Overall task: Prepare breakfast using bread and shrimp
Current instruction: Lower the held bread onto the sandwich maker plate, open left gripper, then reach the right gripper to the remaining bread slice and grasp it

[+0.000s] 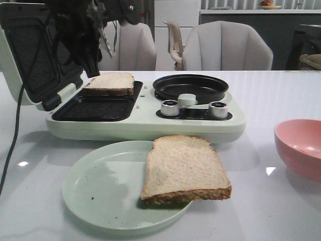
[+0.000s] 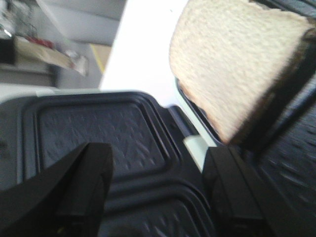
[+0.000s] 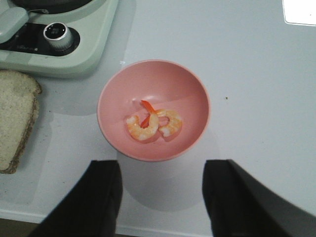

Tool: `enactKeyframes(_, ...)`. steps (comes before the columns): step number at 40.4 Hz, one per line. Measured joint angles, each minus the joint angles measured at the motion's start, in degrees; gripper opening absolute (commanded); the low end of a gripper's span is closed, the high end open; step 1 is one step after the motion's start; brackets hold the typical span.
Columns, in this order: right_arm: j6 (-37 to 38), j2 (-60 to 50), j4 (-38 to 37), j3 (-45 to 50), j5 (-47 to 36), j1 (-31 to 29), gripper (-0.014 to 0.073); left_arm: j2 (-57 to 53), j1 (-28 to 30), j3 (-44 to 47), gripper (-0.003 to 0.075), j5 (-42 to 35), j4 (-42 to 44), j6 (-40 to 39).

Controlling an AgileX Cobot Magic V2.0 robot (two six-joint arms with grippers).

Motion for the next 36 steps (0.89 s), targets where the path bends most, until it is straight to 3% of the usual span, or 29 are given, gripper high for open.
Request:
enactKeyframes(8, 0.0, 0.0, 0.0, 0.0, 0.0, 0.0, 0.0484, -9.99, -0.61, 0.0, 0.0456, 6.54, -24.1, 7.77)
enactKeyframes(22, 0.0, 0.0, 0.0, 0.0, 0.0, 0.0, 0.0484, -26.58, -1.3, 0.58, 0.0456, 16.24, -54.64, 18.14)
enactKeyframes(28, 0.0, 0.0, 0.0, 0.0, 0.0, 0.0, 0.0484, -33.09, -1.3, 4.42, 0.0456, 16.45, -62.24, 21.1)
enactKeyframes(36, 0.0, 0.0, 0.0, 0.0, 0.0, 0.0, 0.0484, -42.5, -1.3, 12.33, 0.0456, 14.3, -64.36, 21.46)
